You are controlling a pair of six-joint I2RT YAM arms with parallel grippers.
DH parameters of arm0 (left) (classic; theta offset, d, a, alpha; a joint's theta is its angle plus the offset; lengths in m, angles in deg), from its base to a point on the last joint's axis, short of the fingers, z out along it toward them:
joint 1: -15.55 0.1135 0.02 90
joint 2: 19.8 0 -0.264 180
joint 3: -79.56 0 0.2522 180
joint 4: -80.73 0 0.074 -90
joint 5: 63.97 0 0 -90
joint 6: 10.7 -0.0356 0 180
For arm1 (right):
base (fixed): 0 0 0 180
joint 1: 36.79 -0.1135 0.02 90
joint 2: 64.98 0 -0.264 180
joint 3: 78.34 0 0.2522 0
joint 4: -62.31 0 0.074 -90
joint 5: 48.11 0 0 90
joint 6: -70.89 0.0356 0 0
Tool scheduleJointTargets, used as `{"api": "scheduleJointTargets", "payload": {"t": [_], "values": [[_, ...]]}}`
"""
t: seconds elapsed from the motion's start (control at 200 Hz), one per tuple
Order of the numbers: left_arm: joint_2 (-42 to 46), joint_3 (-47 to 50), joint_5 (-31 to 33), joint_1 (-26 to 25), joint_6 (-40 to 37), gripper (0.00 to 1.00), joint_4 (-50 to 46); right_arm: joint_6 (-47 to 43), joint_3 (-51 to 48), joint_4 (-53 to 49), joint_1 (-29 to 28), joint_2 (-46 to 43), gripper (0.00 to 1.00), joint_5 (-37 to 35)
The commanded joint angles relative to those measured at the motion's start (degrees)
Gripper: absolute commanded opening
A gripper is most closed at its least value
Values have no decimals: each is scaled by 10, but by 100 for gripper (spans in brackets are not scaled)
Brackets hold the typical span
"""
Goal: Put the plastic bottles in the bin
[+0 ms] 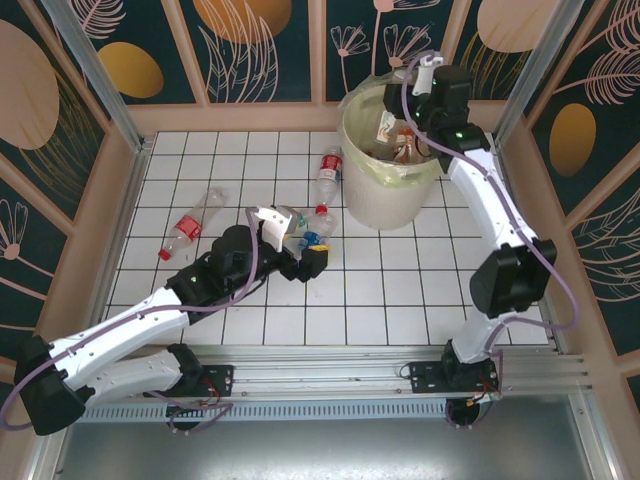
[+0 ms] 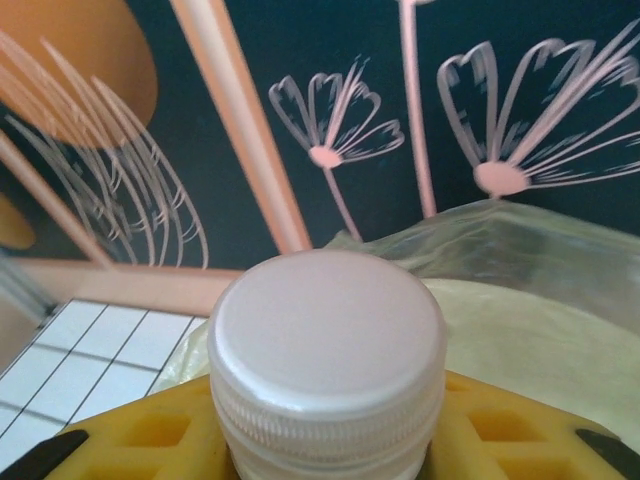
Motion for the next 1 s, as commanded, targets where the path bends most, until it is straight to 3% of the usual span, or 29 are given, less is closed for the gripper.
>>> {"api": "scheduleJointTargets", "payload": {"t": [0.0,0.29,0.515,0.641,0.996], "values": [[-10,-15,14,-3,-11,99,-10,5,62,-77,0,37,43,89],[-22,-13,16,-3,-11,99,-14,-1,78,-122,2,76,45,133],[-28,-12,23,-3,-7,98,-23,-10,78,-147,2,90,54,134],[-34,-12,31,-3,0,99,-20,-8,73,-141,1,78,62,126],[-79,-26,47,-3,0,99,-34,-18,27,-97,3,-24,66,58]]}}
